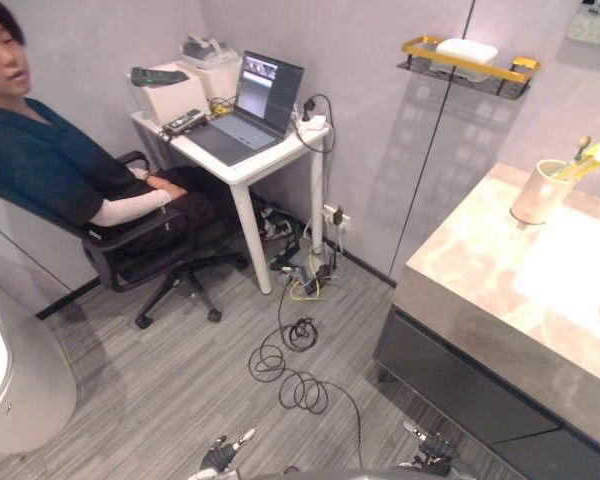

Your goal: Organize washtable

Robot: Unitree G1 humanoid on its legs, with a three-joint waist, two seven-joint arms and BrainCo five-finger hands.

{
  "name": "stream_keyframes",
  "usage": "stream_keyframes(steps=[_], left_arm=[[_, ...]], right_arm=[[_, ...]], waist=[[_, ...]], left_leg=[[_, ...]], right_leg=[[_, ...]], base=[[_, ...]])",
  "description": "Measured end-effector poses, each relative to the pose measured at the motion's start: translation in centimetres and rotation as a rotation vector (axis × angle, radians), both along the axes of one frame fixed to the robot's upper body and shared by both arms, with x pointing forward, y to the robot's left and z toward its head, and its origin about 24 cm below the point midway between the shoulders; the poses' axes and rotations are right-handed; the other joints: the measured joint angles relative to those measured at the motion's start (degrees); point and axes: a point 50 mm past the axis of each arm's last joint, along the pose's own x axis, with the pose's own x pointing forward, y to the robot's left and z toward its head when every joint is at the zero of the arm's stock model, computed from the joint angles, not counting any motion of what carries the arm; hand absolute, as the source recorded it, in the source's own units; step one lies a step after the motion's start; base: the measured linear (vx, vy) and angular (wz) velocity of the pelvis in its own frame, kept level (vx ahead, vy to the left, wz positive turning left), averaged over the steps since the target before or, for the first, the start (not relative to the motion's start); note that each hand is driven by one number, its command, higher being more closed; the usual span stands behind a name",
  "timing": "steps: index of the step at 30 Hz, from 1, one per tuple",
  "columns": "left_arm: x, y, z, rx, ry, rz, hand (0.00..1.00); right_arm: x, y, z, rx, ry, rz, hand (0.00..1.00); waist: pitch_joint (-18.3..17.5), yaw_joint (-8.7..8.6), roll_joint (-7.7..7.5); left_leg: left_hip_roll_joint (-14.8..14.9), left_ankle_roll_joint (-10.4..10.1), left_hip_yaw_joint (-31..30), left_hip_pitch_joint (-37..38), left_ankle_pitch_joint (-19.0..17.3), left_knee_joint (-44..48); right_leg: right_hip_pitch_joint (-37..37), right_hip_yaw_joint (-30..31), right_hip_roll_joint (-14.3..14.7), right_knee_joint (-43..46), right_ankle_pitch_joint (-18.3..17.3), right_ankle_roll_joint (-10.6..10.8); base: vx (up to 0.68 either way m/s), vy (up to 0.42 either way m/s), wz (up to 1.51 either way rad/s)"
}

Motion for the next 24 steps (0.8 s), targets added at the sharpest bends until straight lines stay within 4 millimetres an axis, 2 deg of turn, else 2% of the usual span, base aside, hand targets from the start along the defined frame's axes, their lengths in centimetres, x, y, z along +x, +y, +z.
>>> stream_keyframes(steps=[1, 3, 5, 7, 8, 9, 10, 13, 15, 19, 22, 24], left_arm=[[0.0, 0.3, 0.1, 0.005, -0.003, 0.015, 0.0], [0.0, 0.7, 0.1, 0.008, -0.005, 0.044, 0.0], [0.2, 0.8, 0.1, 0.017, -0.006, 0.038, 0.0], [0.3, 1.0, 0.2, 0.034, -0.001, 0.007, 0.0], [0.4, 1.0, 0.2, 0.038, 0.002, -0.004, 0.0], [0.5, 1.0, 0.1, 0.04, 0.013, -0.028, 0.0], [0.5, 0.8, 0.0, 0.036, 0.031, -0.045, 0.0], [0.4, 0.0, -0.2, 0.019, 0.042, -0.062, 0.0], [0.3, -0.1, -0.3, 0.02, 0.049, -0.078, 0.0], [0.3, 0.6, -0.1, 0.049, 0.051, -0.081, 0.0], [0.4, 1.1, 0.0, 0.068, 0.046, -0.07, 0.0], [0.6, 1.2, 0.1, 0.067, 0.028, -0.045, 0.0]], right_arm=[[-0.6, 0.4, -0.2, 0.016, 0.015, -0.013, 0.0], [-0.8, 0.6, -0.3, 0.024, 0.018, -0.022, 0.0], [-1.5, 0.9, -0.4, 0.032, 0.032, -0.029, 0.0], [-1.8, 1.2, -0.5, 0.048, 0.037, -0.063, 0.0], [-1.8, 1.3, -0.5, 0.052, 0.039, -0.065, 0.0], [-1.8, 1.3, -0.5, 0.052, 0.042, -0.064, 0.0], [-1.6, 0.9, -0.5, 0.042, 0.04, -0.063, 0.0], [-2.5, -0.5, -0.4, 0.006, 0.065, -0.06, 0.0], [-3.2, -0.5, -0.5, 0.001, 0.086, -0.042, 0.0], [-3.4, -0.1, -0.6, 0.007, 0.096, -0.013, 0.0], [-3.5, 0.5, -0.8, 0.021, 0.103, -0.004, 0.0], [-3.6, 0.6, -0.8, 0.018, 0.102, 0.012, 0.0]], waist=[[0.0, -0.02, -0.48], [-0.1, -0.23, -1.11], [-0.5, 0.01, -1.63], [-1.6, 0.09, -2.36], [-2.1, 0.17, -3.15], [-2.1, 0.14, -2.9], [-2.4, -0.02, -1.58], [-3.0, -0.02, -0.15], [-3.2, -0.14, -0.28], [-3.5, -0.02, -1.22], [-3.0, 0.03, -1.97], [-2.8, 0.21, -1.79]], left_leg=[[0.1, 0.0, -2.1, -1.2, 0.0, 0.5], [0.1, 0.0, -5.6, -3.0, 0.0, 0.8], [0.4, -0.8, -8.9, -3.6, 0.6, 0.5], [0.9, -3.4, -10.8, -4.3, 3.1, -1.4], [1.2, -4.0, -11.0, -4.4, 4.2, -2.2], [2.0, -5.6, -10.8, -4.5, 5.6, -4.2], [3.8, -5.8, -10.9, -4.3, 7.2, -6.4], [5.6, -6.3, -11.0, -3.5, 8.4, -8.3], [6.0, -6.6, -11.5, -3.1, 8.5, -8.4], [5.7, -7.3, -12.9, -3.9, 9.3, -8.3], [4.7, -7.4, -16.1, -6.2, 9.5, -6.9], [3.9, -7.0, -17.3, -7.8, 10.1, -6.1]], right_leg=[[-0.4, 6.2, 2.1, 0.5, -0.1, 0.2], [-0.7, 14.4, 5.8, 1.3, -0.4, 0.7], [-0.1, 18.3, 7.7, 0.4, -2.1, 2.0], [2.9, 17.3, 7.2, -6.2, -6.5, 1.8], [3.6, 17.2, 7.0, -8.6, -7.5, 2.2], [4.5, 17.3, 6.8, -12.6, -9.1, 4.6], [4.3, 16.6, 7.9, -14.4, -9.3, 4.3], [4.8, 16.0, 9.1, -16.3, -8.8, 3.5], [6.4, 15.0, 9.4, -17.9, -8.6, 3.1], [6.9, 14.0, 9.3, -18.9, -8.6, 2.9], [7.0, 11.2, 9.3, -18.9, -9.4, 1.7], [6.9, 9.2, 9.0, -18.4, -10.2, 1.8]], base=[[-0.08, -0.107, 1.15], [-0.07, -0.134, 0.97], [-0.03, -0.198, 0.87], [-0.04, -0.284, 0.41], [-0.08, -0.327, -0.07], [-0.08, -0.27, -0.19], [-0.08, -0.258, -0.21], [-0.06, -0.163, -0.13], [-0.05, -0.082, 0.14], [-0.03, -0.028, 0.23], [-0.03, -0.024, 0.53], [-0.02, -0.026, 0.59]])
